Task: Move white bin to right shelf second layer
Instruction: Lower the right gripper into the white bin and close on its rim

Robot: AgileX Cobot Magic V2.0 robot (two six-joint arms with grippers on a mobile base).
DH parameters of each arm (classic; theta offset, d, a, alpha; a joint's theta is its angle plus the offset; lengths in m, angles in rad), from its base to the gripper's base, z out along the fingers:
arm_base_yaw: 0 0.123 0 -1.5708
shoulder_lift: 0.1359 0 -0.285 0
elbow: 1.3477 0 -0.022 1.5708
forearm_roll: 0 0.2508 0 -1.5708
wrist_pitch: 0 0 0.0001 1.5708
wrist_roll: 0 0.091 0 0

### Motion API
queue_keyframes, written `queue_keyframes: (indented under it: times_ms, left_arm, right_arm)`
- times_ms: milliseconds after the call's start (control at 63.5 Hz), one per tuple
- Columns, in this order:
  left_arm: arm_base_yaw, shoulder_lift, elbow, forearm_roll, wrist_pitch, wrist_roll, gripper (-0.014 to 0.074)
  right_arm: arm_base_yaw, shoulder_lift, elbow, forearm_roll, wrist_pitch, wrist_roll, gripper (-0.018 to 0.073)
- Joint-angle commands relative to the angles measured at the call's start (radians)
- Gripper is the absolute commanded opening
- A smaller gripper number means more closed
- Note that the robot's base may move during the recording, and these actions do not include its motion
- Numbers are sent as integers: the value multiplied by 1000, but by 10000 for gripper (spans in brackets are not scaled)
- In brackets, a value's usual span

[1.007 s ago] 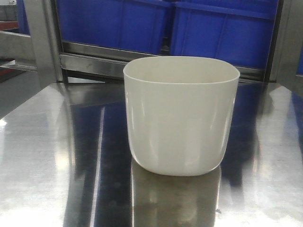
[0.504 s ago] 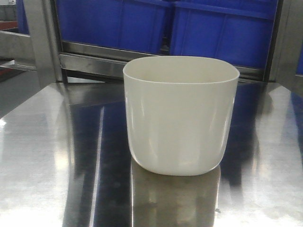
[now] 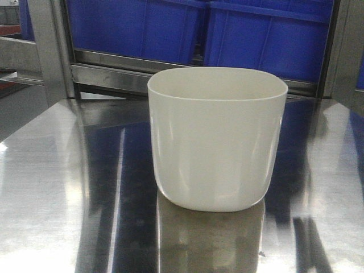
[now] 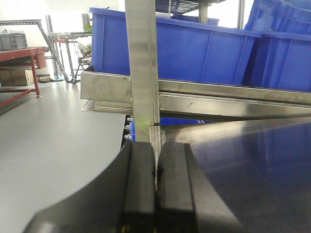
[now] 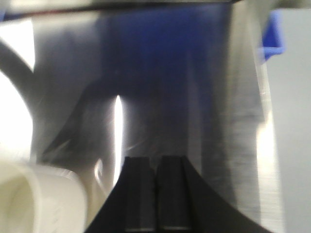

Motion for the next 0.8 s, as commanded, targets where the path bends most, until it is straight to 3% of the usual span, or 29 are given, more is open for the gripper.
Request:
queue_keyframes:
  times_ms: [0,330,409,488,582,787]
  left_arm:
    - [1,-13,33,-5,-87,-7,85]
    - [1,-13,33,-5,-87,-7,85]
    - [1,-13,33,-5,-87,-7,85]
    - [1,-13,33,-5,-87,-7,85]
    - [1,-13,33,-5,-87,-7,85]
    - [1,-13,33,-5,-87,-7,85]
  right_arm:
    - [64,18,-59,-12,-25,-31,56]
    - [171,36,-59,-16,-36,-33,64]
    - [171,36,-59,-3,-20,-53,144]
    - [171,36,-59,6,-2,-75,365]
    - [171,36,-59,9,1,-75,561]
    - [171,37,-59,60,-4,-75,569]
